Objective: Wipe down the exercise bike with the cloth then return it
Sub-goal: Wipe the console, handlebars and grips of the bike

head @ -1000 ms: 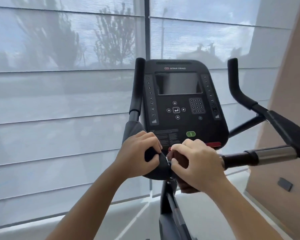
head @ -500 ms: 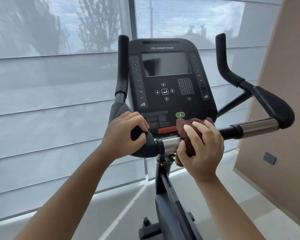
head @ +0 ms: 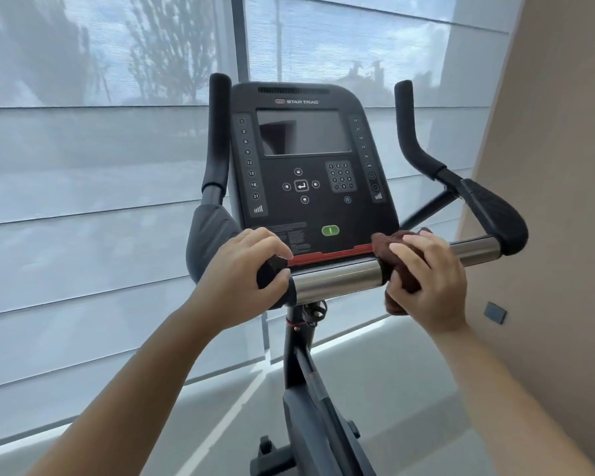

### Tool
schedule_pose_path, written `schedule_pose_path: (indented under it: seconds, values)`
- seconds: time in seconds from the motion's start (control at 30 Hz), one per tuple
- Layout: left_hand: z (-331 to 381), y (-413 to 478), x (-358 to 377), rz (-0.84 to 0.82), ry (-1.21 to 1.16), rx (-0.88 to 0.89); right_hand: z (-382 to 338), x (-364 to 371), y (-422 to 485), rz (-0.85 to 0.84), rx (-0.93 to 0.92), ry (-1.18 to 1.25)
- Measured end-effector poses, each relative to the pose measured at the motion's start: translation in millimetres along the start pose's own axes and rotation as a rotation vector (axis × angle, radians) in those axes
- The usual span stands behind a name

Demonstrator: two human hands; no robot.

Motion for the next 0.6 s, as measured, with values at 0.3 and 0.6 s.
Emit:
schedule_pose_path:
  seconds: [0.3,0.6]
  values:
    - [75.8,33.2,75.4,0.012,-0.058,0.013,20.8,0.5,-2.9,-0.043,-0.013,-0.061]
    - [79.4,55.1,102.3,0.115,0.057,-0.129,90.7,-10.3,5.5,-0.153,0.242,0.047]
Point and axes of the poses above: each hand's wrist, its own y-axis towards the middle knuckle, its own x-axis out of the palm, z = x × y, the point moved 8 cm from there along y, towards the middle knuckle
